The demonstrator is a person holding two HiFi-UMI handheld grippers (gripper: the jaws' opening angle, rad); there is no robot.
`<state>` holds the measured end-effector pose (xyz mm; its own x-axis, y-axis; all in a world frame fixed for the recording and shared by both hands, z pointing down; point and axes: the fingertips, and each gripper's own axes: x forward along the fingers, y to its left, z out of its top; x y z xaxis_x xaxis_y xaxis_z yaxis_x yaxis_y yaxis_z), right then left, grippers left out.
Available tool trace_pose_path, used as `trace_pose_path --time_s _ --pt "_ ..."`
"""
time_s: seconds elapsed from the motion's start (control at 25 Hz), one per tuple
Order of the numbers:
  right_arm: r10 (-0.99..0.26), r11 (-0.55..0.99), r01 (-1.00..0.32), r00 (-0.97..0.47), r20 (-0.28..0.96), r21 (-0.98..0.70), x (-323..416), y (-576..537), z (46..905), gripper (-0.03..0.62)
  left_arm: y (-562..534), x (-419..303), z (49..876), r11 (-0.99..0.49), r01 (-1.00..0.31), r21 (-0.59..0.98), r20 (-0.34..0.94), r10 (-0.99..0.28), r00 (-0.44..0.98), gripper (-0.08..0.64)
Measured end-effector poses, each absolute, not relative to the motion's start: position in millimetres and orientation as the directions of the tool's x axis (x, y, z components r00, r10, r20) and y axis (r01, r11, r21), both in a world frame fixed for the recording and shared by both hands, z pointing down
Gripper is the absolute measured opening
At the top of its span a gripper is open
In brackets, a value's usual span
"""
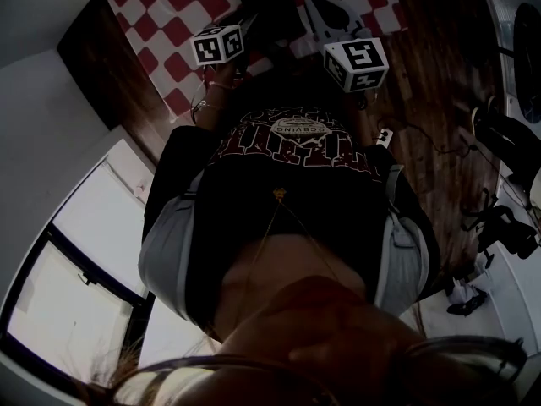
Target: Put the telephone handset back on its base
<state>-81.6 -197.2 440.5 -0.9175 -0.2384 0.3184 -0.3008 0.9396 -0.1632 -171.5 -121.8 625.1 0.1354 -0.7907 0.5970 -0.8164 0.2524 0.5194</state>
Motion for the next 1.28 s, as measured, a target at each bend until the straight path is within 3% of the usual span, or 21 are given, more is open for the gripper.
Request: trace_pose_path --time_s 0.44,1.28 --pt "-0.197 0.952 -0.261 -0.922 0.335 -0.160 -80.0 -196.1 447.9 0.020 -115.1 -163.9 608.6 0.237 -0.839 0.489 0.584 -0.804 0.114 0.161" --pt "-0.129 0.966 -0.200 -0.923 0.362 -0.165 -87.8 -193.5 461.4 0.020 -120.9 -148.0 597.0 0.170 -0.897 0.409 0.591 -0.798 0.118 0.016"
